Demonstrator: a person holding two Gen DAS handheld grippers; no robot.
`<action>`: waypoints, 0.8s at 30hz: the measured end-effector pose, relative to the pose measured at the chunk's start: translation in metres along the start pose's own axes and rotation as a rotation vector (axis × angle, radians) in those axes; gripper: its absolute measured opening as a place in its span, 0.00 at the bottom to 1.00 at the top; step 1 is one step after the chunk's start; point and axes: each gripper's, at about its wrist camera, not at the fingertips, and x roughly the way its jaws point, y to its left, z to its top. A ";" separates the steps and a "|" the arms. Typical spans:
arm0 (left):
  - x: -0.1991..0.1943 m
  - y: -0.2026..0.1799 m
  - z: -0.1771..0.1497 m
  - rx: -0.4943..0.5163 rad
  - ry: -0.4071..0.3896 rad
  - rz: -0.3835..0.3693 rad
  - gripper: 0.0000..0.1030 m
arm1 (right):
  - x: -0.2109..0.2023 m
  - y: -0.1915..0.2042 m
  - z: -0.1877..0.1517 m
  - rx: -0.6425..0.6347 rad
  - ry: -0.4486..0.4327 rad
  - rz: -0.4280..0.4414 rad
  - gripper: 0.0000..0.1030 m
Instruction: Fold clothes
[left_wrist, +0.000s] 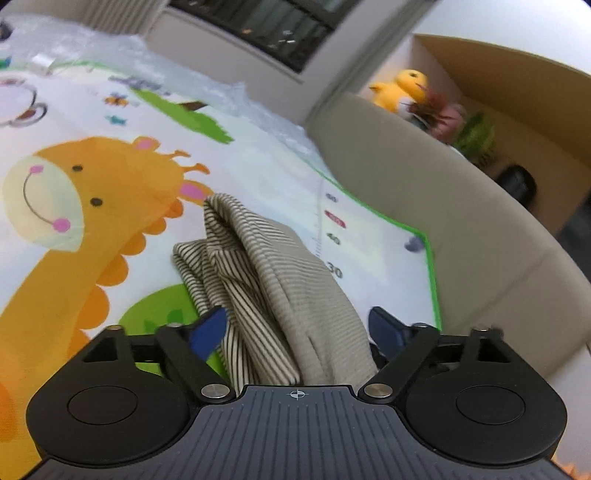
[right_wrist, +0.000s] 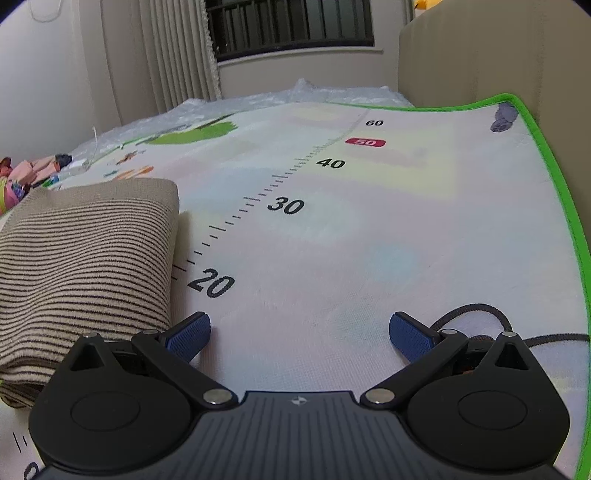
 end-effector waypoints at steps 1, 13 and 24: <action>0.008 0.001 0.001 -0.023 0.015 0.021 0.89 | 0.000 -0.001 0.001 -0.009 0.006 0.011 1.00; 0.061 0.001 -0.015 -0.130 0.132 0.177 0.95 | -0.004 -0.012 0.057 0.018 0.043 0.648 1.00; 0.069 -0.007 -0.022 -0.080 0.119 0.162 0.90 | 0.038 0.000 0.051 0.035 0.197 0.694 0.66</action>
